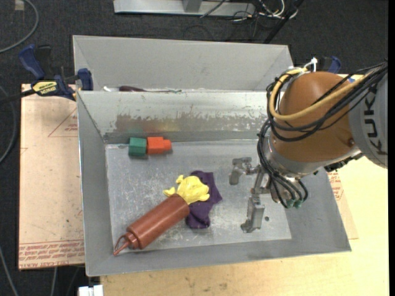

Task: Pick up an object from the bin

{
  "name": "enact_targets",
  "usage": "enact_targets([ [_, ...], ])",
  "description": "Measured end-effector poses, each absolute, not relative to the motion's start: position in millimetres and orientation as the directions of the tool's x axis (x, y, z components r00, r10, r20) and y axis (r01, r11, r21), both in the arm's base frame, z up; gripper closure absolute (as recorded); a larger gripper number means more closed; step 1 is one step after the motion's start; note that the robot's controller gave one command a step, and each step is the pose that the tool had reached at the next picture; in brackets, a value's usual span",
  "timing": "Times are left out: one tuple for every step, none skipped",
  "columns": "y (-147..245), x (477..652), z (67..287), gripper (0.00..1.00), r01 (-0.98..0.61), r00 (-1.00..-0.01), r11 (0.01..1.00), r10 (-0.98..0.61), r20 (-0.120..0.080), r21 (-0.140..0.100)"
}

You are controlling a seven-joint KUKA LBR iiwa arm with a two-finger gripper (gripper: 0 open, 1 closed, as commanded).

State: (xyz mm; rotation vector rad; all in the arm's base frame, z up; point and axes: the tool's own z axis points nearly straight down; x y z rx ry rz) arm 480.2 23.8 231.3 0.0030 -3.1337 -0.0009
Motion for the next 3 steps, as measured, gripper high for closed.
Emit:
enact_targets([
  [24,481.6,236,0.00,-0.001,-1.000,1.000,-0.001,-0.001,0.001],
  [54,497.9,164,0.00,0.049,-0.999,0.999,0.049,-0.003,0.002],
  [100,547.0,161,0.00,-0.021,-1.000,1.000,-0.020,-0.007,0.003],
])
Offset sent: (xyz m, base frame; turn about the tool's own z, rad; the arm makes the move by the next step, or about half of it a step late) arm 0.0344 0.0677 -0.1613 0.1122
